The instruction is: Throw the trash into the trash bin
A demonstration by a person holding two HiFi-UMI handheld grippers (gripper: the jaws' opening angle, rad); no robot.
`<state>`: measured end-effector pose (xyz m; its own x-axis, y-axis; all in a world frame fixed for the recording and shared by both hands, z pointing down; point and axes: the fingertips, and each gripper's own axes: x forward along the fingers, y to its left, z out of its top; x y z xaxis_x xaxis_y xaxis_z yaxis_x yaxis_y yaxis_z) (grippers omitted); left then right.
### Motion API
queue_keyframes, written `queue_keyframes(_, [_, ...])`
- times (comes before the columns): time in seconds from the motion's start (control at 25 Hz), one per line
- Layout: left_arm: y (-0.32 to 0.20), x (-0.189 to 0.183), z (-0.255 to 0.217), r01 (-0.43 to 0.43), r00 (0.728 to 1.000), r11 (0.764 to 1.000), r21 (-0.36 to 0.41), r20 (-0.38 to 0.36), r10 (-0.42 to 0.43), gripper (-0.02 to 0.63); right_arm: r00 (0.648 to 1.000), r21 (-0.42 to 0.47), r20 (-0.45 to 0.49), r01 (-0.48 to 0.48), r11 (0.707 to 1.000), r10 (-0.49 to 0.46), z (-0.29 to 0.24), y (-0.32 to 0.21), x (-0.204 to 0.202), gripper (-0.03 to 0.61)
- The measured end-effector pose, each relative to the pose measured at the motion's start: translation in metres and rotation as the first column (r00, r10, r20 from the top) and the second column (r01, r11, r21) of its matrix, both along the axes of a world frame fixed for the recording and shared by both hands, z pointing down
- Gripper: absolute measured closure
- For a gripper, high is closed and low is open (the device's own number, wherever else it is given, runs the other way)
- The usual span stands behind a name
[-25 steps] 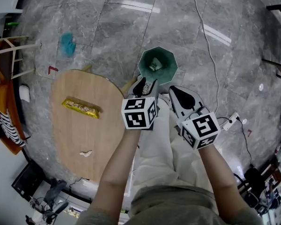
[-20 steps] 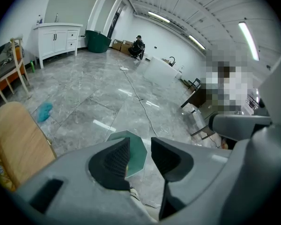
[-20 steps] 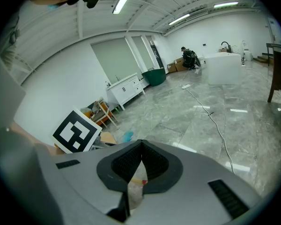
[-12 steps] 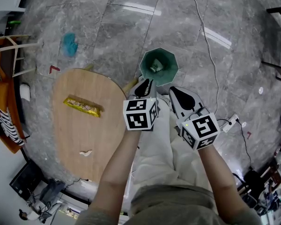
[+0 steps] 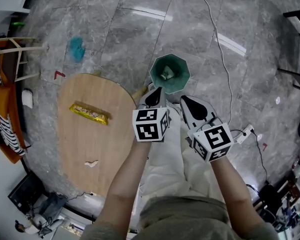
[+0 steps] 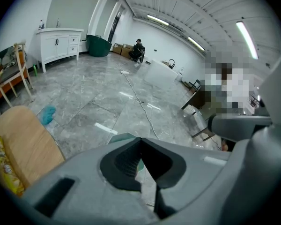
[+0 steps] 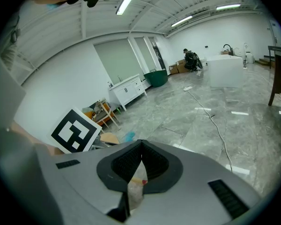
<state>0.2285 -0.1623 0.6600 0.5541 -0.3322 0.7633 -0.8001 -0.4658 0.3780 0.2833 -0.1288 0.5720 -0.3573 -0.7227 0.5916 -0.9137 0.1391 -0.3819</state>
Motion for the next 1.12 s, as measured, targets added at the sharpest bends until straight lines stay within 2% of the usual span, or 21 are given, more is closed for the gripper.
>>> queue_keyframes(0.16, [0.001,0.0,-0.007,-0.016,1.0,1.0,0.019,-0.002,0.016,0.604,1.0,0.004,-0.001,0.002,1.0,-0.002,-0.004,0.001,-0.001,0.569])
queue_keyframes(0.6, [0.0,0.003,-0.035,0.02,0.999,1.0,0.021,-0.029,-0.019,0.604,1.0,0.03,-0.012,0.022,0.999,-0.021,-0.029,-0.001,-0.001,0.569])
queue_keyframes(1.12, [0.011,0.004,-0.071,0.015,0.999,0.999,0.035,-0.051,-0.013,0.604,0.998,0.045,-0.024,0.057,0.997,-0.056,-0.056,0.009,-0.005,0.569])
